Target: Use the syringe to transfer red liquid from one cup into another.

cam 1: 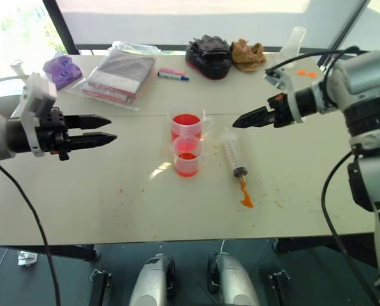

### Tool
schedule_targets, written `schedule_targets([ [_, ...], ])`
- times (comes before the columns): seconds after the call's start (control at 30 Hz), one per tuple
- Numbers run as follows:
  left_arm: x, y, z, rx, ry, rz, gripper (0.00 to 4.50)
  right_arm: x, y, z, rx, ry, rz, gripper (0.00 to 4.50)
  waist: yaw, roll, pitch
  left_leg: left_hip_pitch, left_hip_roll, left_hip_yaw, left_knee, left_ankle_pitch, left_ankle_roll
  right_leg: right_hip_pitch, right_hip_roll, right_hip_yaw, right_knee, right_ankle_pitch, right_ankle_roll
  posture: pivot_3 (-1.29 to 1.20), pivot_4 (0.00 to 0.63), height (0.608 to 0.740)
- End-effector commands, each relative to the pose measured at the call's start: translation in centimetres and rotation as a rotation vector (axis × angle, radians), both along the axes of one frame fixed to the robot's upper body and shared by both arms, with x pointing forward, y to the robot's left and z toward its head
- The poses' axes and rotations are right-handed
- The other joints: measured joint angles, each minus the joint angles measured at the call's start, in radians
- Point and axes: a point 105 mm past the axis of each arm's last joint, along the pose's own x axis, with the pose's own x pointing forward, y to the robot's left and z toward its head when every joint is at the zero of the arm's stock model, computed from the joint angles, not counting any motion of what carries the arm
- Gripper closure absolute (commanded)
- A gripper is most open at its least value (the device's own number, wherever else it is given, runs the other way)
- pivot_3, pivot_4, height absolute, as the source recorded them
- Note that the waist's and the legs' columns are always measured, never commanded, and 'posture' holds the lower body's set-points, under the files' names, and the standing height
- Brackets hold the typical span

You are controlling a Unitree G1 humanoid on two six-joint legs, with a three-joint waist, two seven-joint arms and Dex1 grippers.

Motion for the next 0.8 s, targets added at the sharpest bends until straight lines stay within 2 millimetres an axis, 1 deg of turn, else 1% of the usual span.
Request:
schedule_targets([
  [0.03, -1.4, -1.1, 0.0, -0.005, 0.001, -0.041, 2.11, 0.8, 0.2, 0.1, -0.037, 0.002, -0.003, 0.08, -0.004, 0.000, 0.000, 0.000, 0.000, 0.000, 0.000, 0.000, 0.000, 0.000, 0.000, 0.000, 0.000, 0.000, 0.001, 0.00, 0.150, 0.740],
  [0.17, -2.6, -1.7, -0.4, -0.029, 0.023, -0.041, 2.11, 1.7, 0.5, -1.5, -0.095, 0.014, -0.001, 0.08, -0.008, 0.000, 0.000, 0.001, 0.000, 0.000, 0.000, 0.000, 0.000, 0.000, 0.000, 0.000, 0.001, 0.000, 0.001, 0.00, 0.150, 0.740],
  [0.3, -3.4, -1.9, -0.5, -0.064, 0.036, -0.027, 2.11, 2.1, 1.8, -3.9, -0.150, 0.043, 0.032, 0.08, -0.008, 0.000, 0.000, 0.002, 0.001, 0.000, 0.000, 0.001, -0.001, 0.000, 0.001, 0.000, 0.002, 0.000, 0.001, 0.00, 0.150, 0.740],
  [0.47, -3.7, -1.8, -0.8, -0.070, 0.045, -0.012, 2.11, 2.6, 2.7, -6.0, -0.217, 0.028, 0.072, 0.08, -0.006, 0.000, 0.000, 0.002, 0.000, -0.001, 0.000, 0.002, -0.003, 0.001, 0.001, 0.000, 0.003, 0.000, 0.001, 0.00, 0.150, 0.740],
  [0.57, -3.8, -1.7, -0.8, -0.071, 0.045, -0.009, 2.11, 2.9, 3.4, -7.1, -0.209, 0.029, 0.052, 0.08, -0.004, 0.000, 0.000, 0.002, 0.000, -0.001, 0.000, 0.003, -0.005, 0.001, 0.001, 0.000, 0.002, 0.000, 0.001, 0.00, 0.150, 0.740],
  [0.6, -3.7, -1.7, -0.8, -0.073, 0.044, -0.007, 2.11, 3.0, 3.5, -7.6, -0.219, 0.026, 0.047, 0.08, -0.005, 0.000, 0.000, 0.002, 0.000, -0.001, 0.000, 0.003, -0.005, 0.001, 0.001, 0.000, 0.002, 0.000, 0.001, 0.00, 0.150, 0.740],
  [0.67, -3.6, -1.6, -0.8, -0.083, 0.037, 0.003, 2.11, 3.0, 3.5, -9.4, -0.283, 0.025, 0.055, 0.08, -0.005, 0.000, 0.000, 0.003, 0.000, -0.001, 0.000, 0.003, -0.006, 0.002, 0.001, 0.000, 0.002, 0.000, 0.001, 0.00, 0.150, 0.740],
  [0.8, -3.4, -1.5, -1.2, -0.085, 0.032, 0.024, 2.11, 3.0, 3.4, -11.5, -0.339, 0.031, 0.044, 0.08, -0.009, -0.002, -0.002, 0.005, 0.001, -0.002, 0.000, 0.003, -0.005, 0.004, 0.001, 0.000, 0.002, 0.000, 0.001, 0.00, 0.150, 0.740],
])
